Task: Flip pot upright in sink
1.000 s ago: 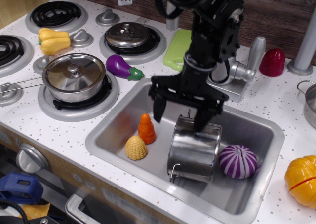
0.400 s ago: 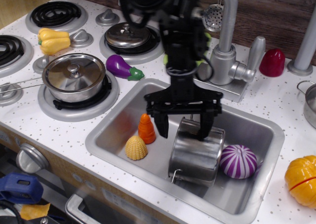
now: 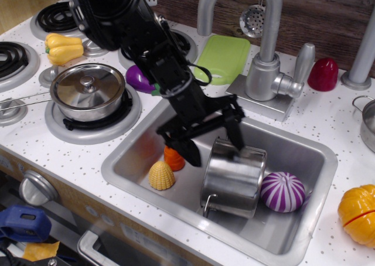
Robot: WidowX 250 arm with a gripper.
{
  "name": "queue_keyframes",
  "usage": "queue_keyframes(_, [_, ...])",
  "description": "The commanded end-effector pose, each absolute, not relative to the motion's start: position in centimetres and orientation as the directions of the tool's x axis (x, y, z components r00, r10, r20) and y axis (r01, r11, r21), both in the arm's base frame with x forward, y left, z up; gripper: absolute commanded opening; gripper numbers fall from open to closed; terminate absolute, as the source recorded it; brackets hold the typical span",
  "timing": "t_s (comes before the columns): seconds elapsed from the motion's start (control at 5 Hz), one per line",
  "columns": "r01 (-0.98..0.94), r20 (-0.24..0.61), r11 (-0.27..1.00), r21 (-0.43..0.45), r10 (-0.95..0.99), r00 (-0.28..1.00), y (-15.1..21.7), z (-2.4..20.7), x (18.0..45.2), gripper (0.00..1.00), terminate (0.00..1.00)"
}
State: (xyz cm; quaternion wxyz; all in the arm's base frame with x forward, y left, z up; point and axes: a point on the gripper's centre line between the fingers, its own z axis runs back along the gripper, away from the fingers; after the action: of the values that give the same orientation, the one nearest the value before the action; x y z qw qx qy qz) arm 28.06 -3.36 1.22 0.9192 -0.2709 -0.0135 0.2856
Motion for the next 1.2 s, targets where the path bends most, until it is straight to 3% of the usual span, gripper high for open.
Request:
queue_keyframes(0.0, [-0.482, -0.141, 0.59, -0.648, 0.528, 0.837, -2.9, 1.5, 28.6, 1.0, 0.0])
queue_keyframes(0.2, [-0.429, -0.086, 0.578, -0.694, 0.525, 0.847, -3.2, 1.1, 28.4, 1.0, 0.0])
queue_keyframes(0.6, [-0.42, -0.061, 0.546, -0.725, 0.556, 0.829, -3.6, 1.0, 28.4, 1.0, 0.0])
queue_keyframes(0.8, [-0.419, -0.015, 0.483, -0.769, 0.641, 0.767, -4.0, 0.7, 28.7, 1.0, 0.0])
queue_keyframes(1.0, [-0.422, -0.021, 0.48, -0.769, 0.641, 0.767, -3.8, 1.0, 28.7, 0.0, 0.0])
